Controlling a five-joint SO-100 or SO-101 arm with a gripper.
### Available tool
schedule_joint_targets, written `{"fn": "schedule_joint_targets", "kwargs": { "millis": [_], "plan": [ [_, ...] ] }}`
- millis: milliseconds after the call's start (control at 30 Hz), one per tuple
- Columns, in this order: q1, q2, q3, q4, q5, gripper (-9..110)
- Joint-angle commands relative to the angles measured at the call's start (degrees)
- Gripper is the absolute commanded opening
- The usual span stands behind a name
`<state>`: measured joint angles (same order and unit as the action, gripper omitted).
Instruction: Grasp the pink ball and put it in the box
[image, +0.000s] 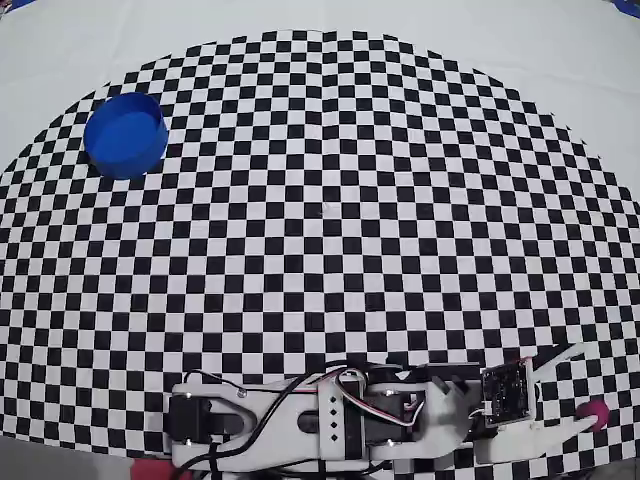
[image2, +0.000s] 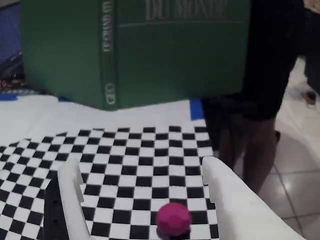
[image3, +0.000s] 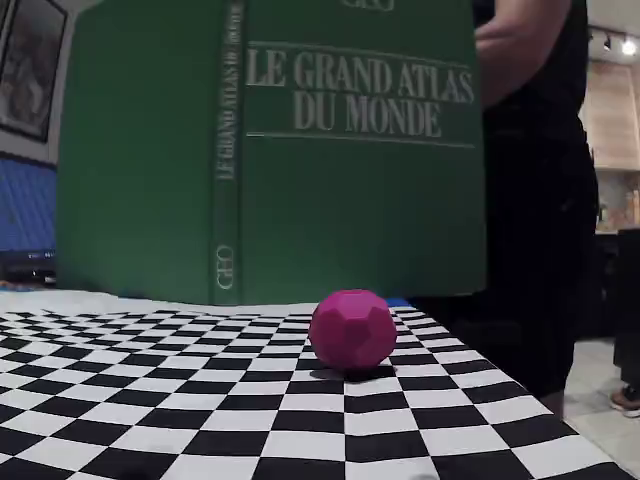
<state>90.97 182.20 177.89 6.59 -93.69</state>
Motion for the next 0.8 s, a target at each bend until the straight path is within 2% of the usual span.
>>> {"fn": "schedule_joint_targets", "kwargs": {
  "millis": [0, 767],
  "plan": [
    [1.3, 0.2, 0.4, 0.3, -0.2, 28],
    [1.8, -4.6, -0.1, -1.9, -0.3, 28]
  ]
}}
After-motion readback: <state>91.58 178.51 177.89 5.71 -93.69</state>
